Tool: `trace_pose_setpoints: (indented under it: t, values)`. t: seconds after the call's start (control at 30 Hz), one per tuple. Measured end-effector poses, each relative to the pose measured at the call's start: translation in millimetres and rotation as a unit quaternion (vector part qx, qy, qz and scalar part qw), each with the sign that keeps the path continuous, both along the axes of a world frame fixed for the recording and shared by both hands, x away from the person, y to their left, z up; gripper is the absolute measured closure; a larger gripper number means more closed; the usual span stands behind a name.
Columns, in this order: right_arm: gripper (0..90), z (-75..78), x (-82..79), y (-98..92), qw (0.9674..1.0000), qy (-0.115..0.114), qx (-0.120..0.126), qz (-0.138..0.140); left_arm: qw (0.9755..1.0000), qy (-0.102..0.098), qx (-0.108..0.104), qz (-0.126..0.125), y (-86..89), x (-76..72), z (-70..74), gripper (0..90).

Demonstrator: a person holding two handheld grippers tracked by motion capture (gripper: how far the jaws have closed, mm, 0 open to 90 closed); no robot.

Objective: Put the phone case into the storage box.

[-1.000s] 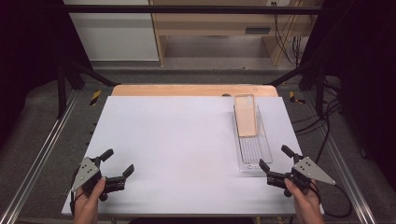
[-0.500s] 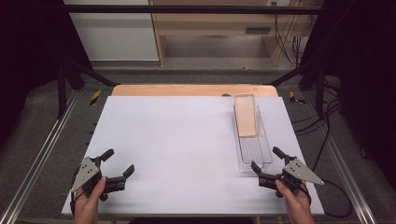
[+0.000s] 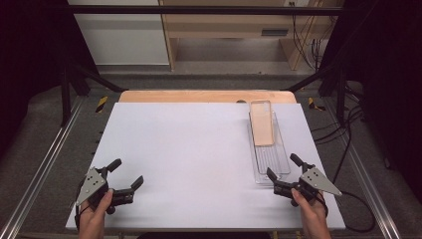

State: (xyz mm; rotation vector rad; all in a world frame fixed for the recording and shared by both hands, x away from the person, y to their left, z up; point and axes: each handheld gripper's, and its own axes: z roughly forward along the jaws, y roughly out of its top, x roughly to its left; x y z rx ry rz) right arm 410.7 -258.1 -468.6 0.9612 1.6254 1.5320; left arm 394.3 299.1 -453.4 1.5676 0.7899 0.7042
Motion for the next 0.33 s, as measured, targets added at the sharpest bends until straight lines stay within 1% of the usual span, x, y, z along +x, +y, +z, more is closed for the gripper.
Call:
trace_pose_setpoints:
  t: [0.1, 0.23, 0.27, 0.33]
  values:
    - [3.8, -0.8, 1.3, -0.1, 1.0, -0.004, -0.008, 0.002, 1.0, -0.002, -0.004, 0.001, 0.2, -1.0, 0.2, 1.6]
    - [3.8, -3.0, 1.8, -1.0, 0.9996, -0.007, -0.027, 0.006, 1.0, -0.003, -0.007, 0.005, 0.9, -4.5, -0.5, 1.6]
    - [3.8, -3.4, 1.1, -1.3, 0.9996, -0.005, -0.028, 0.006, 1.0, -0.003, -0.007, 0.006, 1.2, -5.5, -0.7, 1.6]
    - [3.8, -4.6, 0.5, -2.2, 0.9992, -0.003, -0.04, 0.007, 0.9999, -0.002, -0.01, 0.008, 1.7, -6.2, -0.9, 1.6]
